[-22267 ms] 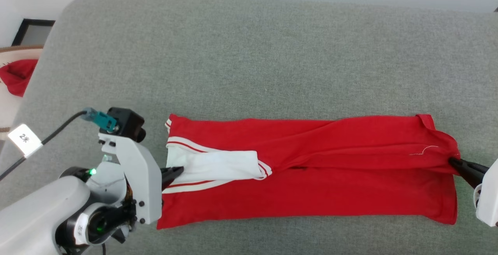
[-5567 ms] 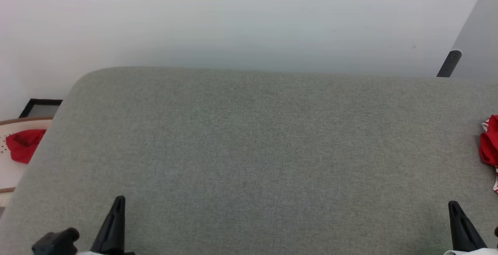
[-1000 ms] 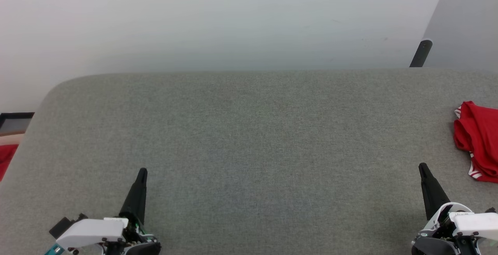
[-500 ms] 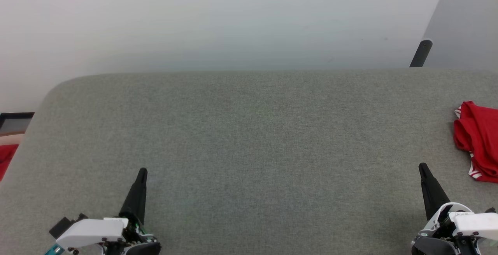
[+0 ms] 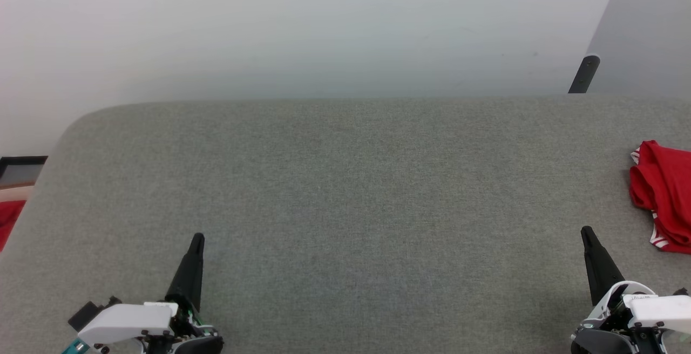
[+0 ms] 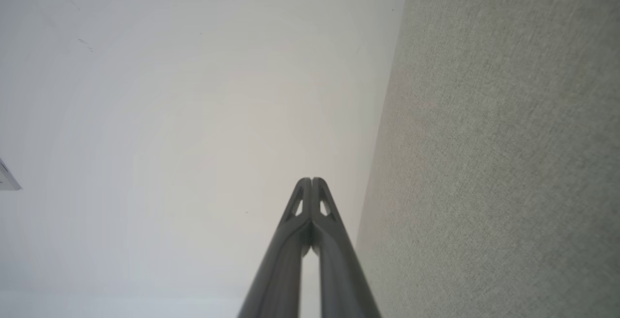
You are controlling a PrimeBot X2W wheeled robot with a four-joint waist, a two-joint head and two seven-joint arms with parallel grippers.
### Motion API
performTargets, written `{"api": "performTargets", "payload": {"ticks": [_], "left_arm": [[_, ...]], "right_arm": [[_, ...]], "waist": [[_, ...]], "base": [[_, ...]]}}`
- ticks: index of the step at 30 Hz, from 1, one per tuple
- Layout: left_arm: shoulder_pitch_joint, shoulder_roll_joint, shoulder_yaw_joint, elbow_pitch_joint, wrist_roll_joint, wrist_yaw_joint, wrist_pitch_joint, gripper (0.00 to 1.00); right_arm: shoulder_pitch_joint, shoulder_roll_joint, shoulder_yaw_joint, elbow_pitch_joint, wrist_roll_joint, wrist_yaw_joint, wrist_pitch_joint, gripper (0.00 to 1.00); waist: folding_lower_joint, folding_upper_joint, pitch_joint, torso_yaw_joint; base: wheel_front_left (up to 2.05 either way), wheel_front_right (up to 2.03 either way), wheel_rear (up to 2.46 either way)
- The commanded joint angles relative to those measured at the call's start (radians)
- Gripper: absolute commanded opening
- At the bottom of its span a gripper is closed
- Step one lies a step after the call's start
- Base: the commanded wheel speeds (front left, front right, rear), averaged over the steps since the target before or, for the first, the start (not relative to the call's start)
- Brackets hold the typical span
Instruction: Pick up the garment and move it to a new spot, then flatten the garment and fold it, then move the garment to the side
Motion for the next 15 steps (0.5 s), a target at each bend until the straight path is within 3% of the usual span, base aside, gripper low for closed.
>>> {"api": "performTargets", "payload": {"ticks": [1, 15], "left_arm": [[-0.008, -0.001, 0.003, 0.001, -0.002, -0.003, 0.003, 0.00], [-0.008, -0.001, 0.003, 0.001, -0.001, -0.003, 0.003, 0.00]], "right_arm": [[-0.003, 0.002, -0.001, -0.002, 0.004, 0.000, 0.002, 0.00], [-0.003, 0.002, 0.000, -0.002, 0.004, 0.000, 0.002, 0.00]], "waist": [[0.0000, 0.0000, 0.000, 0.000], [0.0000, 0.0000, 0.000, 0.000]], "base": [[0.00, 0.00, 0.00], [0.00, 0.00, 0.00]]}}
